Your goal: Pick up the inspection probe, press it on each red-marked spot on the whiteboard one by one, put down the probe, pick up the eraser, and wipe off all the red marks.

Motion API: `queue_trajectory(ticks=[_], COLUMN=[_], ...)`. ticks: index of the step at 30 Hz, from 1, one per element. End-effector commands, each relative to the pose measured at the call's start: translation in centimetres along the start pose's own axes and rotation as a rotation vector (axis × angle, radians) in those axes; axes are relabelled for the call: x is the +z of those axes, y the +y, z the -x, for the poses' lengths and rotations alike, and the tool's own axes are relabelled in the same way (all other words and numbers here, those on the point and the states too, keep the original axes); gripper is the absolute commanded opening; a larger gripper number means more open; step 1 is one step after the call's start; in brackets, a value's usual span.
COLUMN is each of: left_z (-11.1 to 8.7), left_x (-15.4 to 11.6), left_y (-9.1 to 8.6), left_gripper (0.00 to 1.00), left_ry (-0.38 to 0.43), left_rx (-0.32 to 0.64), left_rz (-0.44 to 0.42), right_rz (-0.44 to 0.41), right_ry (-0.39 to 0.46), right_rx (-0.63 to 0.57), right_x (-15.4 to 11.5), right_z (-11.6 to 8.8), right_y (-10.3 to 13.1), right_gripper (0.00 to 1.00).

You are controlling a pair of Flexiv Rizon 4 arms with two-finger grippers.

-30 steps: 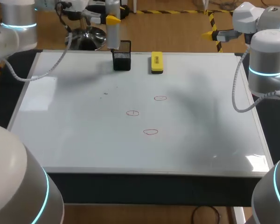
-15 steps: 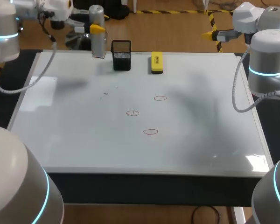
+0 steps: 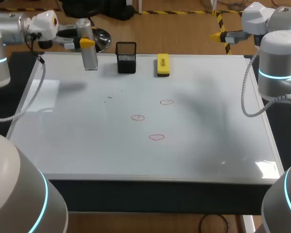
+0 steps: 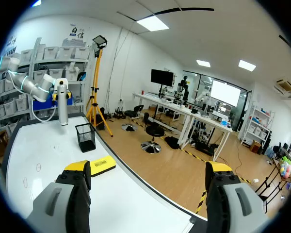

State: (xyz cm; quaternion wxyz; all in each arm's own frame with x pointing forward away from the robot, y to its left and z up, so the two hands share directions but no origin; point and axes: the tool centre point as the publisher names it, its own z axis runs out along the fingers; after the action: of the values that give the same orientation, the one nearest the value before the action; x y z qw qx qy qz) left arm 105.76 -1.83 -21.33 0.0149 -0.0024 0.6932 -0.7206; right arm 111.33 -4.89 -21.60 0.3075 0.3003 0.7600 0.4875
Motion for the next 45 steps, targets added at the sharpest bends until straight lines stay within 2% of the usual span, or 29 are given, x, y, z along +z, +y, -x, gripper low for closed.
queue_trajectory(ticks=[1, 11, 35, 43, 45], left_z=[-0.2, 0.7, 0.9, 0.9, 0.9], left_x=[-0.6, -1.7, -1.7, -1.7, -1.7], left_y=[0.8, 2.2, 2.0, 2.0, 2.0], left_gripper=[0.00, 0.00, 0.00, 0.00, 0.00], left_ry=[-0.169, -0.172, -0.180, -0.180, -0.180], left_rx=[0.001, -0.024, -0.034, -0.034, -0.034], left_rz=[-0.015, -0.008, 0.013, 0.013, 0.013], right_rz=[-0.001, -0.001, -0.001, -0.062, -0.110], right_ry=[0.001, 0.001, 0.001, 0.435, 0.541], right_rx=[0.000, 0.000, 0.000, -0.184, -0.255], right_x=[0.0, 0.0, 0.0, 3.5, 4.5], right_z=[0.0, 0.0, 0.0, 0.4, 0.1], right_y=[0.0, 0.0, 0.0, 1.1, 1.4], right_gripper=[1.00, 1.00, 1.00, 1.00, 1.00])
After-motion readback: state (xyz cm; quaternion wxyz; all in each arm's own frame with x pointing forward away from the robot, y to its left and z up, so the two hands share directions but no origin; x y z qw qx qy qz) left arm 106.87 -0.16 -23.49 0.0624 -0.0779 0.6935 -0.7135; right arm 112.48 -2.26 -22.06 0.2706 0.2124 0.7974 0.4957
